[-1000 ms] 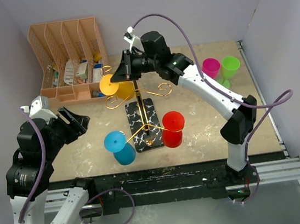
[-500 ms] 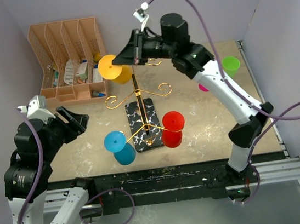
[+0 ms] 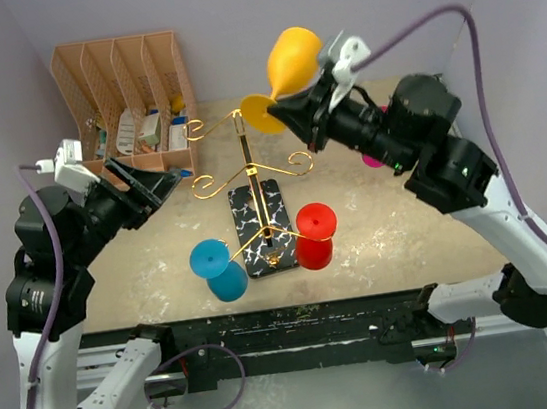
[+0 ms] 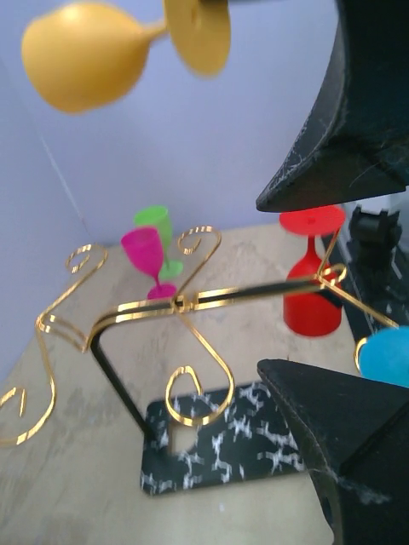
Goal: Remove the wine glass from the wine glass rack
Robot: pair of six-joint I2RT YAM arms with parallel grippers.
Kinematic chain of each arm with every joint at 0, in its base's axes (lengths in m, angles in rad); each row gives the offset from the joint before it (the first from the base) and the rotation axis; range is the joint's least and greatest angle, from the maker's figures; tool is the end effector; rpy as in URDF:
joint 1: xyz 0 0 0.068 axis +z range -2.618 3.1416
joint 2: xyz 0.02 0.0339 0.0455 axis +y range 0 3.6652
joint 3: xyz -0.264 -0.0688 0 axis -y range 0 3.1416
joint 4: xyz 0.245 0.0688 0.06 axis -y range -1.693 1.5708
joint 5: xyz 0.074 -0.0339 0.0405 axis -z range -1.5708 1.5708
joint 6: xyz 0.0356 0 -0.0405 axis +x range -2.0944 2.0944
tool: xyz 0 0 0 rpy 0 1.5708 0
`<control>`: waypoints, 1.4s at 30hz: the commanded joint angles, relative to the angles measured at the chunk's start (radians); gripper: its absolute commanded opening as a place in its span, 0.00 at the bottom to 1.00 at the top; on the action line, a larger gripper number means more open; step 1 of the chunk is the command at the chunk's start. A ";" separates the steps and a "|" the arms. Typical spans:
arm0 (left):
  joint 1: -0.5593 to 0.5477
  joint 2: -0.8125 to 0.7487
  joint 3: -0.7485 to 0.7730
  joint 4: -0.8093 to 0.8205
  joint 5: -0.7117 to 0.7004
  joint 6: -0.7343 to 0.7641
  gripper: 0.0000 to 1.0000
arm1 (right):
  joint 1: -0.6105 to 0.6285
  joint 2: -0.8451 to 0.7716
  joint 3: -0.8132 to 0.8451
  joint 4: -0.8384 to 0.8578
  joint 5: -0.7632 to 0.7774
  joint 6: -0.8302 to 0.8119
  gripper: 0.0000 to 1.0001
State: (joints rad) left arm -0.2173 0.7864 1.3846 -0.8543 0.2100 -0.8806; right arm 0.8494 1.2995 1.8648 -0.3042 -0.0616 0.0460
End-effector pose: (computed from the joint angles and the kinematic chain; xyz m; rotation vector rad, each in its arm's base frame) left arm 0.1033 -0.0304 0.4604 -0.4787 1.8710 -0.9483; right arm 0.1501 0.1740 0.5780 -0.5788 1.2237 0.8001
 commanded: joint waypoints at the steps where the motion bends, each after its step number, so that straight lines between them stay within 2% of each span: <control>1: -0.002 0.050 0.050 0.202 0.198 -0.219 0.74 | 0.099 -0.101 -0.225 0.182 0.303 -0.374 0.00; 4: -0.002 0.063 -0.007 0.343 0.322 -0.383 0.73 | 0.181 -0.180 -0.361 0.294 0.381 -0.485 0.00; 6: -0.002 0.061 -0.091 0.497 0.407 -0.533 0.73 | 0.249 -0.213 -0.430 0.362 0.438 -0.579 0.00; 9: -0.002 0.051 -0.195 0.681 0.469 -0.710 0.73 | 0.352 -0.231 -0.518 0.475 0.516 -0.696 0.00; 13: -0.002 0.055 -0.184 0.634 0.474 -0.721 0.73 | 0.492 -0.213 -0.617 0.640 0.592 -0.879 0.00; 16: -0.002 0.060 -0.175 0.630 0.491 -0.732 0.73 | 0.543 -0.172 -0.632 0.684 0.618 -0.960 0.00; 25: -0.002 0.033 -0.187 0.655 0.560 -0.790 0.73 | 0.603 -0.084 -0.706 0.957 0.655 -1.206 0.00; 33: -0.002 0.017 -0.229 0.691 0.584 -0.831 0.67 | 0.641 -0.035 -0.760 1.126 0.622 -1.372 0.00; 36: -0.002 0.015 -0.239 0.700 0.586 -0.834 0.59 | 0.652 -0.025 -0.784 1.158 0.611 -1.424 0.00; 42: -0.002 0.024 -0.267 0.748 0.596 -0.840 0.33 | 0.669 -0.037 -0.839 1.221 0.580 -1.490 0.00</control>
State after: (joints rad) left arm -0.2176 0.8051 1.1278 -0.1856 0.7982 -1.6424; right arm 1.5009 1.2823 1.0466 0.7956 0.5541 -1.3655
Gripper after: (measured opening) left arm 0.396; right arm 0.009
